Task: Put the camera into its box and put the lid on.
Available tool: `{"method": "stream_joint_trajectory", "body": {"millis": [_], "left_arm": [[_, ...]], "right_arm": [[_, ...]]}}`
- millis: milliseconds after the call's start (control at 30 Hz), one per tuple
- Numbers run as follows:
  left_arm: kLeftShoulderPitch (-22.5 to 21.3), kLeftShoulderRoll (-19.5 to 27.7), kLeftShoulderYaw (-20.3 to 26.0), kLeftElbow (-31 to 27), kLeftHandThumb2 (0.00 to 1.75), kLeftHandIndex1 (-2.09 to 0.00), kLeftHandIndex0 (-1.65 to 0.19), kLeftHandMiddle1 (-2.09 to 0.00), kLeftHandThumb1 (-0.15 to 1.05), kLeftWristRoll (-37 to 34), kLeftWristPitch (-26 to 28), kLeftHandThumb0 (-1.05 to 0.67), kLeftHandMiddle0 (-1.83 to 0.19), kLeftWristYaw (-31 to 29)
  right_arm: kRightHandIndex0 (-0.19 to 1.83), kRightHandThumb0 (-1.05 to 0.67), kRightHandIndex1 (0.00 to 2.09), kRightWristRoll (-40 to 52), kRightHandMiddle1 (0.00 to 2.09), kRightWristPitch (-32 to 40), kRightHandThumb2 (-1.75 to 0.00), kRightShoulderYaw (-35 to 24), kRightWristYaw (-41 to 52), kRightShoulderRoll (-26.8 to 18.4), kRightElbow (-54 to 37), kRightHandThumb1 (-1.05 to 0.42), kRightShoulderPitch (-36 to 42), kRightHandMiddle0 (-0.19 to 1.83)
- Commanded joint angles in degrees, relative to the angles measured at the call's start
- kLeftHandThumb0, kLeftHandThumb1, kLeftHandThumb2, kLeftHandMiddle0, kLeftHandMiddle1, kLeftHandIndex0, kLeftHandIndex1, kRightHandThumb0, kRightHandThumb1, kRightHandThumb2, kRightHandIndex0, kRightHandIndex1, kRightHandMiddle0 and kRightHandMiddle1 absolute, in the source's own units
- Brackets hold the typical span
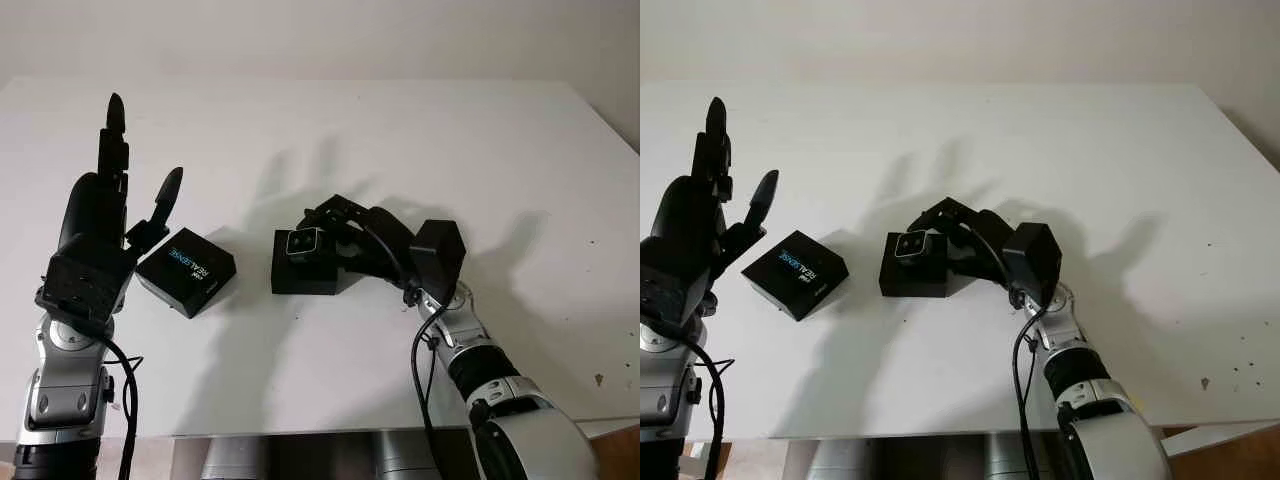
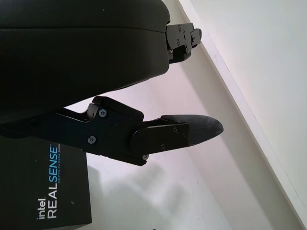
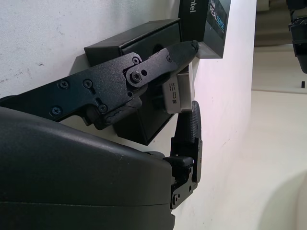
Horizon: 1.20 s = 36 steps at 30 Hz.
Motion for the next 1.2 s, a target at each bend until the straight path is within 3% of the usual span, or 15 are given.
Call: {"method": "stream_joint_trajectory", "body": {"millis": [0,867,1067,1167], "left_arm": [[0.3,0.0,0.1,-0.9,0.51,-0.05,0.16,-0.05,1.05,-0.2,-0.1,-0.63,0.16,-0.1],[0.8,0.2,0.3,-2.3,0.50,-0.05,0.17,-0.06,1.05,-0.2,1.6,-0.64,0.15,0.0],[0.8,0.4,0.3,-2.1,0.50,-0.05,0.16,-0.05,1.05,-0.1,1.3,-0.64,0.17,0.0],[0.7,0.2,0.3,-2.3,0.50,-0.05,0.16,-0.05,1.05,-0.2,1.8,-0.65,0.16,-0.1]], "right_arm": [[0.28,-0.57,0.05,-0.4,1.51,0.3,-0.05,0.0,-0.1,-0.2,0.7,-0.93,-0.6,0.43],[0.25,-0.59,0.04,-4.3,1.52,0.5,-0.06,2.2,-1.6,-0.6,2.6,-0.94,-0.8,0.39],[0.10,-0.64,0.03,-10.1,1.11,0.1,-0.05,5.6,-4.1,-2.9,-0.2,-0.89,-0.3,0.17],[-0.02,-0.68,0.04,-12.8,0.69,0.7,-0.05,7.1,-6.1,-3.9,-2.6,-0.89,0.3,0.12]]}}
